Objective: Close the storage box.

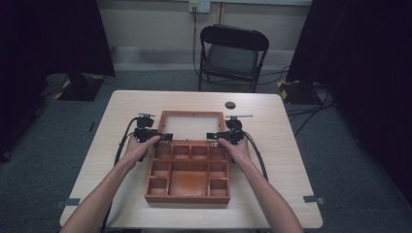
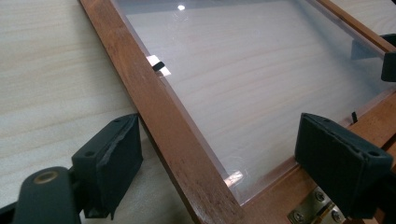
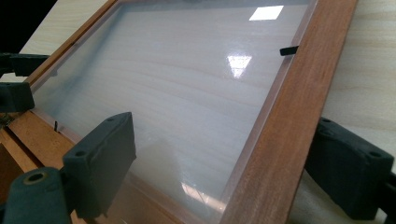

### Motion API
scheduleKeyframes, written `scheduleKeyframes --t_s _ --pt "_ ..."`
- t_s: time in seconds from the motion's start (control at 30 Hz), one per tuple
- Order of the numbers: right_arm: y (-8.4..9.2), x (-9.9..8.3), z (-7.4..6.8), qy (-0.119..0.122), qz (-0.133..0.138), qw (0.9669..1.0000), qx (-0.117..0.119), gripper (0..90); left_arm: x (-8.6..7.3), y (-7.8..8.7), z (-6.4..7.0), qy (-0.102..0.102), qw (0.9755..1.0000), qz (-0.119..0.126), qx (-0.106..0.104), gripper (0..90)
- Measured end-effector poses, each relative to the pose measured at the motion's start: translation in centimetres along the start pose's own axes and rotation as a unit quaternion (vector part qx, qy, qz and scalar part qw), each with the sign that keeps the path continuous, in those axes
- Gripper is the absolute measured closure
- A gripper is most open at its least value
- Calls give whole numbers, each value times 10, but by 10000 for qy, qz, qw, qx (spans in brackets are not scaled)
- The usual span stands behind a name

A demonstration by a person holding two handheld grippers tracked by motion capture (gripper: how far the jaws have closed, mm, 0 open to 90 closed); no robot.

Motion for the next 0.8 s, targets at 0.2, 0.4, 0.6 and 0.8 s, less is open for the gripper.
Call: scheduleKeyframes --t_s 0.2,0.4,0.6,0.8 --pt "0 0 0 21 -11 10000 26 128 -1 -1 -2 104 9999 16 -80 137" --pt "2 -1 -1 88 93 9999 -76 135 -2 -3 -3 166 9998 21 -70 122" --pt "2 -1 -2 94 122 9998 -94 136 -3 -3 -5 391 9990 -28 -199 149" --pt "3 0 -3 252 191 9994 -123 139 -1 -3 -3 347 9991 7 -247 153"
Point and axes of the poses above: each handheld gripper's, and its own axes: y roughly backward along the jaws, x roughly out of its top, z roughly to its right, the point moved 2 cm from there along -y, roughly forward along the jaws, and after that the axes turned 11 degrees about z, right-handed, at the moved point
